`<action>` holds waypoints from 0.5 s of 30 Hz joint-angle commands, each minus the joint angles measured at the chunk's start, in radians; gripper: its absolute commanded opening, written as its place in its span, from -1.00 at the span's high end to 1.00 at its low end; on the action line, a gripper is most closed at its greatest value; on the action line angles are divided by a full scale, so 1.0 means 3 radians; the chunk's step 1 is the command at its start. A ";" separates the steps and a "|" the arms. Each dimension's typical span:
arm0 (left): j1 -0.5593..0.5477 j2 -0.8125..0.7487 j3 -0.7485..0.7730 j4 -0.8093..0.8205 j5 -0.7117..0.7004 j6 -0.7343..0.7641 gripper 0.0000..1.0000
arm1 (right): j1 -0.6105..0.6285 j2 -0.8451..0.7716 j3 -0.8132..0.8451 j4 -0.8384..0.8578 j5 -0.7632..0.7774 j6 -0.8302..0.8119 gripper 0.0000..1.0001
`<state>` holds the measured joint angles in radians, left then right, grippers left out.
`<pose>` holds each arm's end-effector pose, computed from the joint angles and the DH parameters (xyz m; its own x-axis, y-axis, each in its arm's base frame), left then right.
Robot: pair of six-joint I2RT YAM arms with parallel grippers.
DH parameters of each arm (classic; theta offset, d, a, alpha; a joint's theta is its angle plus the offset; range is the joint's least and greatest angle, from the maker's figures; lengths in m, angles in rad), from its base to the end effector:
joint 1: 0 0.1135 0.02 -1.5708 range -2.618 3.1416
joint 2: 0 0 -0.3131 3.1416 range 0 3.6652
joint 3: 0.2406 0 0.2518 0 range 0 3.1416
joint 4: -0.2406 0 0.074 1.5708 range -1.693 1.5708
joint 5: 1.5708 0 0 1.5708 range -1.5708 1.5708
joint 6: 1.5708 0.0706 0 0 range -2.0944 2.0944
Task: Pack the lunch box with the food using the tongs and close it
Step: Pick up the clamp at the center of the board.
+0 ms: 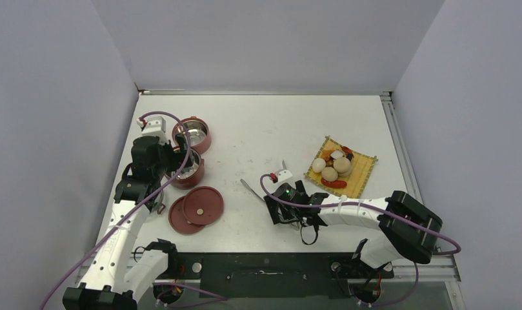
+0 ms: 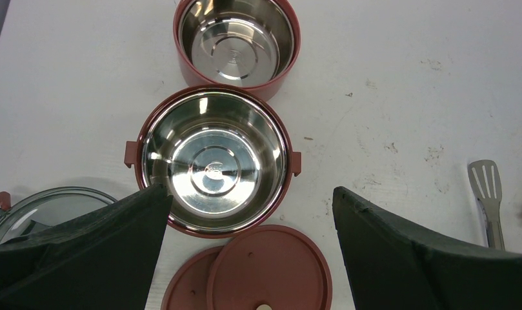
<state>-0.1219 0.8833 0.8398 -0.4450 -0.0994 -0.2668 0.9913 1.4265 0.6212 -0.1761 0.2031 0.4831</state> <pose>0.1950 -0.0168 0.3371 -0.4583 -0.2081 -0.8641 -0.0900 0.9781 -0.1879 0.1583 0.2158 0.1696 -0.7553 -0.3232 -0.5701 -0.4599 0.8812 0.1097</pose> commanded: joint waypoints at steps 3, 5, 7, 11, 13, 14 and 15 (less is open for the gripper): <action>0.0020 0.0021 -0.0002 0.0068 0.0048 0.0030 -0.92 | 0.0014 0.0179 -0.0055 0.0373 0.0199 0.0013 -0.80; 0.0023 0.0021 -0.0002 0.0071 0.0045 0.0030 -0.92 | 0.0014 0.0227 -0.0044 0.0398 0.0237 0.0010 -0.80; 0.0023 0.0019 -0.0002 0.0068 0.0050 0.0030 -0.92 | 0.0014 0.0280 -0.0043 0.0416 0.0263 0.0010 -0.80; 0.0025 0.0016 -0.0002 0.0071 0.0058 0.0030 -0.92 | 0.0014 0.0297 -0.0064 0.0469 0.0277 0.0024 -0.83; 0.0023 0.0016 -0.0002 0.0067 0.0065 0.0027 -0.92 | 0.0014 0.0253 -0.0058 0.0453 0.0275 0.0025 -0.90; 0.0023 0.0016 -0.0002 0.0071 0.0065 0.0025 -0.92 | 0.0014 0.0215 -0.0049 0.0429 0.0275 0.0024 -0.94; 0.0023 0.0012 -0.0003 0.0074 0.0063 0.0025 -0.92 | 0.0014 0.0166 -0.0032 0.0398 0.0270 0.0023 -0.95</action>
<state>-0.1207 0.8890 0.8398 -0.4450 -0.0944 -0.2668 0.9958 1.4822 0.6212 -0.0460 0.2634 0.4835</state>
